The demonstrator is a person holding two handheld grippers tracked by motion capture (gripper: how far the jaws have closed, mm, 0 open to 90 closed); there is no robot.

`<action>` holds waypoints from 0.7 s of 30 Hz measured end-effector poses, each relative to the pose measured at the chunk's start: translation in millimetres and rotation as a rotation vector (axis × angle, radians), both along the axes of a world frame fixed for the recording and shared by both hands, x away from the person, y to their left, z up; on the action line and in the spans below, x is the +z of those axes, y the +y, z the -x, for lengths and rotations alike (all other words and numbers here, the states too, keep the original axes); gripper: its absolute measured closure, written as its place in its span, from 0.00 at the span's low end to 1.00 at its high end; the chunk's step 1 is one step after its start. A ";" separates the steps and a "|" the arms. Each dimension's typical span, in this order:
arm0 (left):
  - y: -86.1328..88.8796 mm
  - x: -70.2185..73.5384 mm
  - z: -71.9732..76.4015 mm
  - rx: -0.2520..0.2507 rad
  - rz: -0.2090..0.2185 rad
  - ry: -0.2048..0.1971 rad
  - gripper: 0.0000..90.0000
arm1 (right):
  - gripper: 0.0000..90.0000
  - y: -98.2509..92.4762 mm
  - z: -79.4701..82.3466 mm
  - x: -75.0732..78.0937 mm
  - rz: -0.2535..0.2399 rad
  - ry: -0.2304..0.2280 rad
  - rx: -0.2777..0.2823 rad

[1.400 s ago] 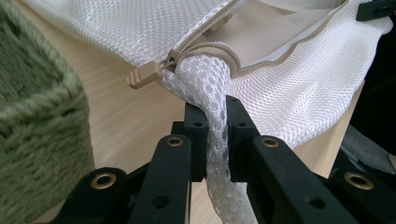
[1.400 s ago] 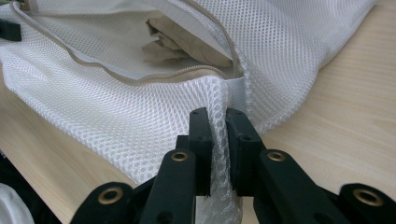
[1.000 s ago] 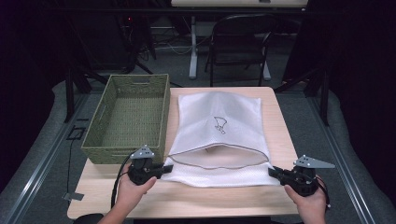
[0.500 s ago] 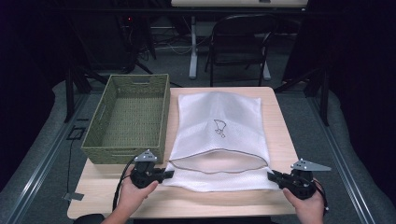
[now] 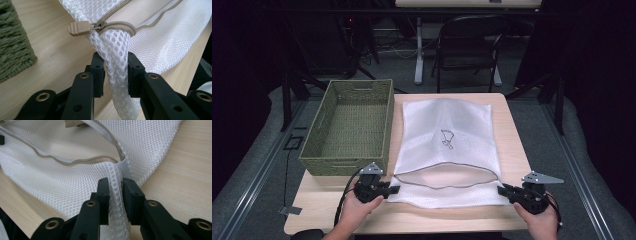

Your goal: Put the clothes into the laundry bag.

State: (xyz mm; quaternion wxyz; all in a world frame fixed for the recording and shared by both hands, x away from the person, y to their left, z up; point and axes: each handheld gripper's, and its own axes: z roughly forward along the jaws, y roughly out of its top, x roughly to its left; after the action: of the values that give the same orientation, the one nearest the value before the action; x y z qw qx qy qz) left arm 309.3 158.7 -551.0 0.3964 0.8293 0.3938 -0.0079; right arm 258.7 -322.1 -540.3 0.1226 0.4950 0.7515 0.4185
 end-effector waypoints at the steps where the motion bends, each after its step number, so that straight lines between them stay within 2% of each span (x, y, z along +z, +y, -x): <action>1: -0.4 -0.5 -0.1 0.002 -0.004 0.000 0.75 | 0.80 0.2 -0.2 -0.6 0.004 0.000 -0.003; 5: -2.3 -1.7 -0.1 0.007 -0.022 -0.009 0.64 | 0.73 1.1 -0.7 -2.1 -0.004 0.004 -0.008; 10: -1.7 -0.5 -0.3 0.020 -0.010 -0.019 0.53 | 0.66 2.7 -1.4 -3.1 -0.005 0.002 -0.006; 18: 3.5 7.7 -0.3 0.047 0.025 -0.049 0.48 | 0.58 1.4 -1.8 -3.3 -0.008 -0.022 -0.023; 21: 7.2 15.8 -0.4 0.057 0.058 -0.064 0.48 | 0.56 3.1 -1.7 -2.3 -0.014 -0.033 -0.030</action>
State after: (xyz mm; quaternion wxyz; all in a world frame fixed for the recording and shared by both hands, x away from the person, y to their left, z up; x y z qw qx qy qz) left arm 309.8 165.9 -535.1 0.4328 0.8056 0.4042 0.0184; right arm 260.4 -319.0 -542.6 0.1377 0.5003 0.7389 0.4298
